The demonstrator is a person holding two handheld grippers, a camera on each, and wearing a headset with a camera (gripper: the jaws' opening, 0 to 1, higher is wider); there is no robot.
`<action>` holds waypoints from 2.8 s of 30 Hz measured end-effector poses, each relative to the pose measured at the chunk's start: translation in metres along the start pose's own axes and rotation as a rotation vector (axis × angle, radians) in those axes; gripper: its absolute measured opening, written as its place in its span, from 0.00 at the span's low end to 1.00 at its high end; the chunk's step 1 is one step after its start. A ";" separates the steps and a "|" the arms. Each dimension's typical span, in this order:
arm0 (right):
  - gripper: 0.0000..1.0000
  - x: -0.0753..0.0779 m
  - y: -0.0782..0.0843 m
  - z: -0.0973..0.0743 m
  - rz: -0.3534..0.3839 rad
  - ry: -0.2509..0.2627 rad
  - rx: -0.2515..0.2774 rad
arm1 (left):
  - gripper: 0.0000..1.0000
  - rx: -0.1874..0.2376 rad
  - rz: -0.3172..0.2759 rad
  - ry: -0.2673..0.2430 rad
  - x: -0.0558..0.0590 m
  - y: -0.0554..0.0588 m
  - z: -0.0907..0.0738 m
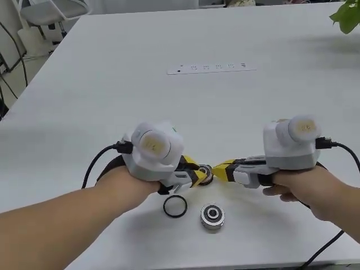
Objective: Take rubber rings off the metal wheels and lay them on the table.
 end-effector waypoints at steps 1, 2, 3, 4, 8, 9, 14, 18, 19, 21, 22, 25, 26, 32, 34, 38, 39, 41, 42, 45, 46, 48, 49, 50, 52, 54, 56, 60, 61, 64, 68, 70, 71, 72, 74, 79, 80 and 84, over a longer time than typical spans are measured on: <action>0.00 0.000 0.000 0.000 -0.004 0.000 0.000 | 0.07 -0.001 0.002 0.001 0.000 0.000 0.000; 0.00 0.000 0.000 0.000 -0.005 -0.001 -0.001 | 0.07 -0.002 0.003 0.002 0.000 0.000 0.000; 0.00 0.000 -0.001 0.001 -0.005 -0.002 0.000 | 0.07 -0.002 0.003 0.003 0.000 0.000 0.000; 0.00 0.000 -0.001 0.001 -0.006 -0.004 0.000 | 0.07 -0.003 0.003 0.002 0.000 0.000 0.000; 0.00 -0.001 -0.001 0.002 -0.020 -0.011 -0.001 | 0.07 -0.002 0.003 0.000 0.000 0.000 0.000; 0.00 -0.002 -0.001 0.003 -0.026 -0.013 -0.003 | 0.07 -0.002 0.005 -0.001 0.000 0.000 0.000; 0.00 -0.004 -0.001 0.004 -0.029 -0.017 -0.002 | 0.07 -0.002 0.003 -0.003 0.000 0.000 0.000; 0.00 -0.004 -0.001 0.005 -0.027 -0.020 0.000 | 0.07 -0.002 0.005 -0.004 0.000 0.000 0.000; 0.00 -0.005 -0.001 0.005 -0.027 -0.022 0.000 | 0.07 -0.002 0.005 -0.005 0.000 0.000 0.000; 0.00 -0.005 -0.001 0.005 -0.029 -0.024 0.001 | 0.07 0.000 0.005 -0.006 0.000 0.000 0.000; 0.00 -0.006 -0.001 0.005 -0.029 -0.025 0.001 | 0.07 0.000 0.005 -0.006 0.000 0.000 0.000; 0.00 -0.008 -0.001 0.006 -0.034 -0.031 -0.001 | 0.07 0.000 0.005 -0.004 0.000 0.000 0.000; 0.00 -0.008 0.000 0.006 -0.036 -0.033 -0.001 | 0.07 0.001 0.005 -0.003 0.000 0.000 0.000; 0.00 -0.010 -0.002 0.006 -0.040 -0.038 0.005 | 0.07 0.002 0.005 -0.002 0.001 0.000 -0.001; 0.00 -0.010 -0.001 0.006 -0.037 -0.039 0.006 | 0.07 0.001 0.006 -0.003 0.001 0.000 -0.001; 0.00 -0.011 -0.002 0.005 -0.036 -0.045 0.009 | 0.07 0.002 0.006 -0.003 0.001 0.000 -0.001; 0.00 -0.011 -0.002 0.005 -0.034 -0.047 0.010 | 0.07 0.002 0.006 -0.003 0.001 0.000 -0.001; 0.00 -0.011 -0.002 0.005 -0.030 -0.048 0.012 | 0.07 0.003 0.006 -0.003 0.001 0.000 -0.001; 0.00 -0.011 -0.002 0.005 -0.028 -0.050 0.013 | 0.07 0.003 0.006 -0.003 0.001 0.000 -0.001; 0.00 -0.012 -0.002 0.004 -0.022 -0.057 0.016 | 0.07 0.005 0.005 -0.003 0.001 0.000 -0.001; 0.00 -0.012 -0.002 0.004 -0.019 -0.059 0.017 | 0.07 0.006 0.005 -0.003 0.000 0.000 -0.001; 0.00 -0.012 -0.002 0.004 -0.013 -0.064 0.020 | 0.07 0.008 0.005 -0.003 0.000 0.001 -0.001; 0.00 -0.013 -0.002 0.004 -0.011 -0.067 0.022 | 0.07 0.008 0.005 -0.003 0.000 0.000 -0.001; 0.00 -0.013 -0.002 0.004 -0.006 -0.069 0.023 | 0.07 0.009 0.005 -0.003 0.000 0.000 -0.001; 0.00 -0.012 -0.002 0.004 -0.002 -0.072 0.025 | 0.07 0.011 0.004 -0.003 0.001 0.000 -0.001; 0.00 -0.018 -0.007 0.004 0.017 -0.111 0.058 | 0.07 0.013 0.003 -0.004 0.001 0.000 -0.001; 0.00 -0.025 -0.013 0.003 0.017 -0.135 0.074 | 0.07 0.014 0.003 -0.006 0.000 0.000 -0.001; 0.00 -0.020 -0.010 0.004 0.005 -0.118 0.066 | 0.07 0.015 0.002 -0.007 0.000 0.000 -0.001; 0.00 -0.019 -0.009 0.004 0.003 -0.114 0.062 | 0.07 0.014 0.002 -0.008 0.001 0.000 -0.001; 0.00 -0.014 -0.006 0.004 0.003 -0.089 0.054 | 0.07 0.014 0.001 -0.010 0.001 0.000 -0.001; 0.00 -0.010 -0.006 0.004 -0.008 -0.064 0.049 | 0.07 0.012 0.002 -0.012 0.001 0.000 -0.001; 0.00 -0.009 -0.004 0.004 -0.011 -0.059 0.043 | 0.07 0.009 0.012 -0.019 0.002 0.000 -0.001; 0.00 -0.009 -0.004 0.004 -0.014 -0.055 0.042 | 0.07 0.009 0.011 -0.020 0.002 0.000 -0.001; 0.00 -0.008 -0.004 0.004 -0.013 -0.054 0.042 | 0.07 0.009 0.009 -0.020 0.002 0.000 -0.001; 0.00 -0.008 -0.003 0.004 -0.011 -0.052 0.042 | 0.07 0.010 0.008 -0.018 0.002 0.000 -0.001; 0.00 -0.011 -0.004 0.003 -0.022 -0.048 0.044 | 0.07 0.013 -0.001 -0.019 0.001 0.000 -0.001; 0.00 -0.012 -0.003 0.003 -0.021 -0.048 0.044 | 0.07 0.013 -0.003 -0.020 0.001 0.000 -0.001; 0.00 -0.011 -0.003 0.003 -0.035 -0.046 0.045 | 0.07 0.010 -0.015 -0.019 0.001 -0.001 0.000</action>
Point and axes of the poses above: the centre of the closed fingertips' face, and the gripper's own axes: z roughly forward along the fingers, x roughly to its right, y roughly out of its underside, the point moved 4 cm from there along -z, roughly backward along the fingers, and after that the axes turned 2 degrees about z, right-handed, at the moved point
